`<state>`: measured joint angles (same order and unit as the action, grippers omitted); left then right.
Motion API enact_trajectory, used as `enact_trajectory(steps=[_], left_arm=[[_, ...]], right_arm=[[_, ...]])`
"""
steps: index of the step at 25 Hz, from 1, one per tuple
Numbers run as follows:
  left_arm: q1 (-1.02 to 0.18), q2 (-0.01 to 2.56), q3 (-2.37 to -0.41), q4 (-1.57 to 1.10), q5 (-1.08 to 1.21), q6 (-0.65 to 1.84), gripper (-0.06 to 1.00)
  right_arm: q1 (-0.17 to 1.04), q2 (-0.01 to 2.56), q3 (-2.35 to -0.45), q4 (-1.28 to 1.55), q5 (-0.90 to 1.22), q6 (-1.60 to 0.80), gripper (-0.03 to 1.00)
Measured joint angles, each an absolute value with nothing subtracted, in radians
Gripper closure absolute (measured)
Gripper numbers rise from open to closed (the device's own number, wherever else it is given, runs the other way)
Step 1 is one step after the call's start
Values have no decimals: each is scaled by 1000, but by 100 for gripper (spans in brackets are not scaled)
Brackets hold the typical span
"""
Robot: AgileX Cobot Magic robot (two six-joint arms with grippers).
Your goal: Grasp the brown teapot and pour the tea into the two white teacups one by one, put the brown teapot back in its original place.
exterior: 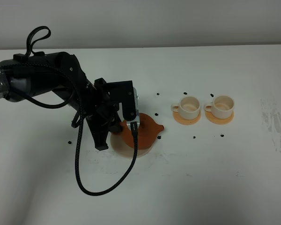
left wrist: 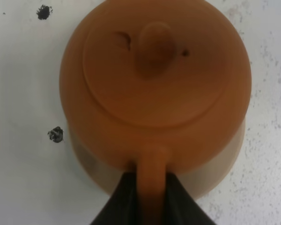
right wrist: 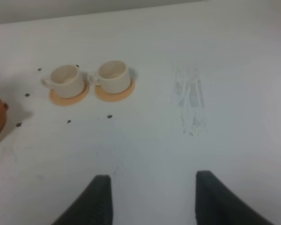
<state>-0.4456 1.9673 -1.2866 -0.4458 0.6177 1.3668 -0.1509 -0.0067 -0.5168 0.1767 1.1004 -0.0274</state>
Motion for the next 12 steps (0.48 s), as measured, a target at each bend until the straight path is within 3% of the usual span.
enact_trajectory(steps=[12], left_arm=[[-414, 1895, -1295, -490, 618, 1375, 86]], right_arm=[[-151, -7, -517, 177, 1100, -27, 57]])
